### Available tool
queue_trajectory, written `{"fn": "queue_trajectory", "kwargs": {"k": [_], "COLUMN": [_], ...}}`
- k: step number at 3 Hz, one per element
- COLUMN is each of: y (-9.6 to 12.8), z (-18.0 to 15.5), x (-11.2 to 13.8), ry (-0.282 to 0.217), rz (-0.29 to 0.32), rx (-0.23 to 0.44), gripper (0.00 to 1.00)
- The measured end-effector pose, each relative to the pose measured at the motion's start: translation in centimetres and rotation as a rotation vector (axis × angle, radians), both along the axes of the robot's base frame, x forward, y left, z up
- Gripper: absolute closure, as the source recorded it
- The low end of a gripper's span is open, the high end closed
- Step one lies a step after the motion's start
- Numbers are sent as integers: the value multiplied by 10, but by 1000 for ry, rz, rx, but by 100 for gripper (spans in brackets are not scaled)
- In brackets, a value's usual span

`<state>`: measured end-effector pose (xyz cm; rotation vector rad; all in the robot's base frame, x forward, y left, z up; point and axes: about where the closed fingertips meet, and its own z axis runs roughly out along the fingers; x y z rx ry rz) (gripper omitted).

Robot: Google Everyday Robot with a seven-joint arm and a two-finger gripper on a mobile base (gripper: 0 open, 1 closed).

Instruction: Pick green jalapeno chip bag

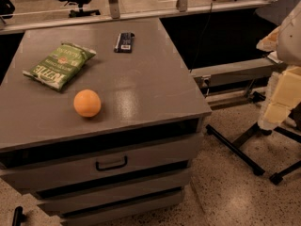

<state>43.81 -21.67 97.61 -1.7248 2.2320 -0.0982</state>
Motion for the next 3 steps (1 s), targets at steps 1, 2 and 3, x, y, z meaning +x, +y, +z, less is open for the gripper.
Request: {"fn": "queue_trajectory", "kwargs": {"k": [1, 2, 3], "y": [0, 16, 62], "z": [0, 6, 12], "x": [0, 29, 89], "ry": [0, -47, -126], "rz": [0, 65, 209], "rx": [0, 18, 77], "gripper": [0, 0, 0]}}
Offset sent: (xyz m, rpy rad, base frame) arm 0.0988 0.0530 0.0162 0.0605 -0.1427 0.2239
